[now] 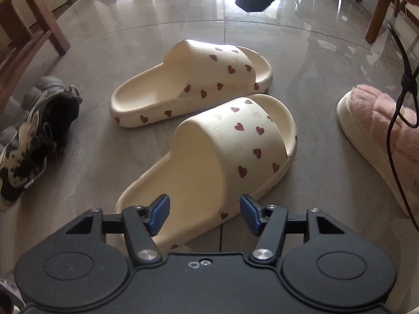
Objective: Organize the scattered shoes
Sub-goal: 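Carry the sandal with the left tool and set it beside its matching sandal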
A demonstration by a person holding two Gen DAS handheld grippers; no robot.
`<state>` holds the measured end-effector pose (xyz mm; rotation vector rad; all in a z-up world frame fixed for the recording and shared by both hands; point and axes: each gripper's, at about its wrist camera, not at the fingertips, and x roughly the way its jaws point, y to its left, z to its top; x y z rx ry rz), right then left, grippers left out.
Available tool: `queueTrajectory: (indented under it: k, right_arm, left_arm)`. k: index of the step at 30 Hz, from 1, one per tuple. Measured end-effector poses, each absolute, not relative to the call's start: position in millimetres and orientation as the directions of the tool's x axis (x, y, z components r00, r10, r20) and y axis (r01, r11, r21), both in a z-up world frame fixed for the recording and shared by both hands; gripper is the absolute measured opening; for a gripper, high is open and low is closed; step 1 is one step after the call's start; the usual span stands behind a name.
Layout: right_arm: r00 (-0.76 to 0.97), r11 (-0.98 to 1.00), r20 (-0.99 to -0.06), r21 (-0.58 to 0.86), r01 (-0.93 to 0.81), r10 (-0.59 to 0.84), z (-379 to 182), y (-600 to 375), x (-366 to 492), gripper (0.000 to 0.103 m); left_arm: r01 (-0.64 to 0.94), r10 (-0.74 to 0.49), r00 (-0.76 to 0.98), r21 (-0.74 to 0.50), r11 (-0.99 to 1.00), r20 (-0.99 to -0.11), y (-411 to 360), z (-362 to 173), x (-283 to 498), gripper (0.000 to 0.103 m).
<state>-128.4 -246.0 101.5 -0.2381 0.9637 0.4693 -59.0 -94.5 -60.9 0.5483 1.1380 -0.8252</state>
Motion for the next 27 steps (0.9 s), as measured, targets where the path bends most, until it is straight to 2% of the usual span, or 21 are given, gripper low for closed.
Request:
queueTrajectory:
  k: [3,7,16,21,27]
  right_arm:
    - [0.476,0.870,-0.831,0.018,-0.492,0.287,100,-241,-125,0.094]
    - [0.467,0.861,-0.832,0.027,-0.508,0.301,98,-233,-124,0.094]
    - [0.460,0.843,-0.830,0.021,-0.538,0.315,98,-225,-127,0.094]
    - [0.458,0.855,-0.838,0.022,-0.517,0.298,95,-233,-128,0.094]
    - [0.456,0.869,-0.847,0.015,-0.495,0.274,91,-246,-130,0.094]
  left_arm:
    - [0.756,-0.305,0.091,-0.134,0.641,-0.948,-82,-63,-56,0.062]
    - [0.738,-0.284,0.053,-0.154,0.657,-0.957,-74,-73,-58,0.062]
    - [0.636,-0.263,0.065,-0.163,0.754,-0.963,-71,-98,-40,0.060]
    - [0.630,-0.248,0.146,-0.104,0.770,-0.958,-81,-95,-29,0.061]
    - [0.643,-0.270,0.167,-0.103,0.759,-0.948,-102,-95,-16,0.061]
